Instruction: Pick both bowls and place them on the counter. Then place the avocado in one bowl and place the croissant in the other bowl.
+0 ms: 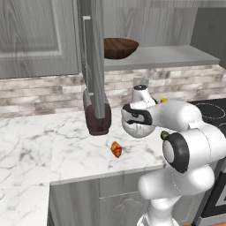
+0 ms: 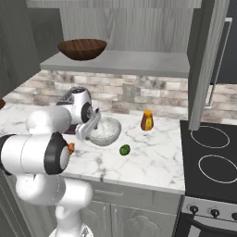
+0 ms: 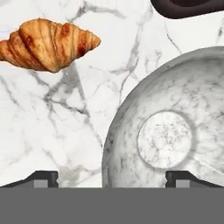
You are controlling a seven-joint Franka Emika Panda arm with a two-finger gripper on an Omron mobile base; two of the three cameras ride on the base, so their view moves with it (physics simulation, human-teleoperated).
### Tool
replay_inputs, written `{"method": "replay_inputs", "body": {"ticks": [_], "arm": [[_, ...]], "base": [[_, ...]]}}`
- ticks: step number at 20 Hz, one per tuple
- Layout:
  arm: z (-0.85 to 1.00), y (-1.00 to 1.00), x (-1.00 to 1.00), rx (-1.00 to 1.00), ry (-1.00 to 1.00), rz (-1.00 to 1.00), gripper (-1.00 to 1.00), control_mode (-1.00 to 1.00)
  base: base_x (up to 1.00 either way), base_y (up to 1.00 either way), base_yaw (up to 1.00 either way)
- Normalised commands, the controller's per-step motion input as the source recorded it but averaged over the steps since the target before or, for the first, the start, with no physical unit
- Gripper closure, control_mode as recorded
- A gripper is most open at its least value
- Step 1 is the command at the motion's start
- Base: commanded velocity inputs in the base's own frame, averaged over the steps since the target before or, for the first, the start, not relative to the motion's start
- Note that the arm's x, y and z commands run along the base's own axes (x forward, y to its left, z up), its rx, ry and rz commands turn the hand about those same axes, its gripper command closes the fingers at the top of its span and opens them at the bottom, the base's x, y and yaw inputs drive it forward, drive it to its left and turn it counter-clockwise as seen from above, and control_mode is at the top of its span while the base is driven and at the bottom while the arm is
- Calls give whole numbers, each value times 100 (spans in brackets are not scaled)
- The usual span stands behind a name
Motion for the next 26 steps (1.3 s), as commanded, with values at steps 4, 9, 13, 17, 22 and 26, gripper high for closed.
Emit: {"method": "replay_inputs", "body": {"ticks": [4,9,13,17,22,26], "arm": [[80,0,-43,7,-14,-11,-100,-100],[81,0,-59,13,-17,-18,-100,-100],[76,-1,-71,17,-15,-27,-100,-100],[62,0,-82,22,-13,-34,-100,-100],[54,-1,-81,29,-5,-37,-100,-100],[42,-4,-71,34,0,-38,-100,-100]], "base": [[0,0,0],[0,0,0],[0,0,0],[0,0,0],[0,0,0],[0,0,0]]}}
